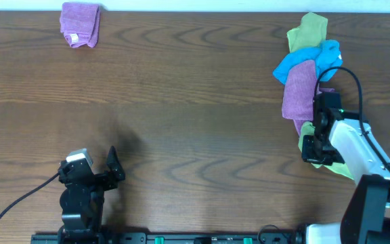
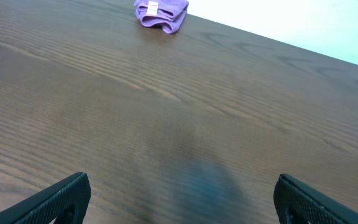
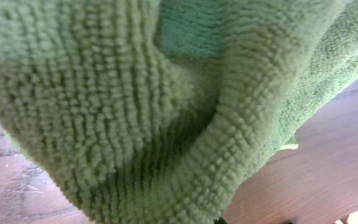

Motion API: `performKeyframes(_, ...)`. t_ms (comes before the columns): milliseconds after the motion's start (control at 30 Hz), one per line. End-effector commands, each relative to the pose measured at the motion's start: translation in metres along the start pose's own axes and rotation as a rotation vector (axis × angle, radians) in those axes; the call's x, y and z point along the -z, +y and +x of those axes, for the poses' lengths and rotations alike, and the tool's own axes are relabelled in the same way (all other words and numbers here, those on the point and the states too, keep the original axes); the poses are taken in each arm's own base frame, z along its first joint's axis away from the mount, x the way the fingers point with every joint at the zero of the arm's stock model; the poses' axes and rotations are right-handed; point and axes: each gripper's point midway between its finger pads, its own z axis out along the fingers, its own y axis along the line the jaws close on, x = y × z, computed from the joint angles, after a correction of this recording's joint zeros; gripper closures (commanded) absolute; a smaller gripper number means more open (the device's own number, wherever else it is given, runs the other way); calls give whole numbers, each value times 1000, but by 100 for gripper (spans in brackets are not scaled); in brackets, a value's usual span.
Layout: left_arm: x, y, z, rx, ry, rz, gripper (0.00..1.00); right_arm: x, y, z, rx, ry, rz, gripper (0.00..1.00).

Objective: Fold the cloth
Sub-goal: 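Lift the green cloth with the right gripper and pull it free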

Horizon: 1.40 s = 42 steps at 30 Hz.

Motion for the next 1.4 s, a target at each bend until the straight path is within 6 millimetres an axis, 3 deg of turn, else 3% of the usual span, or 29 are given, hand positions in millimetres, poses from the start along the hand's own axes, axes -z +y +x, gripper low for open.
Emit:
performKeyframes(0,-3,2,8,11,17,-3,4,35,-9,-34,-54,-125,15,99)
performKeyframes(100,-3,2,8,11,17,-3,5,79,-10,-67,-28,-241,-26,99)
performKeyframes(233,-3,2,8,11,17,-3,5,169,19,-122,116,-506,-208,99)
performKeyframes(267,-3,2,8,11,17,-3,5,200,29,-137,144,-605,-256,99)
performKeyframes(367,-3,2,8,12,17,-3,5,270,56,-161,235,-831,-352,99)
performKeyframes(433,-3,2,8,11,17,-3,4,312,78,-165,304,-956,-422,99)
performKeyframes(500,-3,2,8,11,17,-4,5,360,118,-159,433,-1102,-548,99)
performKeyframes(533,-3,2,8,11,17,-3,5,380,142,-150,501,-1155,-629,99)
performKeyframes(600,-3,2,8,11,17,-3,5,404,190,-110,715,-1179,-810,99)
performKeyframes(633,-3,2,8,12,17,-3,5,405,206,-89,826,-1165,-862,96)
performKeyframes(667,-3,2,8,12,17,-3,5,401,213,-76,904,-1152,-855,55)
performKeyframes(700,-3,2,8,12,17,-3,5,387,212,-76,911,-1115,-785,1)
performKeyframes(900,-3,2,8,12,17,-3,5,351,188,-96,788,-987,-699,1)
performKeyframes(1033,-3,2,8,11,17,-3,5,287,204,-90,809,-728,-690,1)
performKeyframes(1167,-3,2,8,11,17,-3,5,232,229,-81,846,-516,-689,22)
performKeyframes(1200,-3,2,8,12,17,-3,5,221,235,-81,853,-479,-684,23)
performKeyframes(1233,-3,2,8,11,17,-3,5,204,243,-83,857,-433,-675,37)
performKeyframes(1267,-3,2,8,12,17,-3,5,192,248,-83,861,-398,-673,77)
performKeyframes(1300,-3,2,8,11,17,-3,5,178,252,-82,863,-355,-670,99)
performKeyframes(1367,-3,2,8,11,17,-3,5,161,259,-75,871,-285,-675,98)
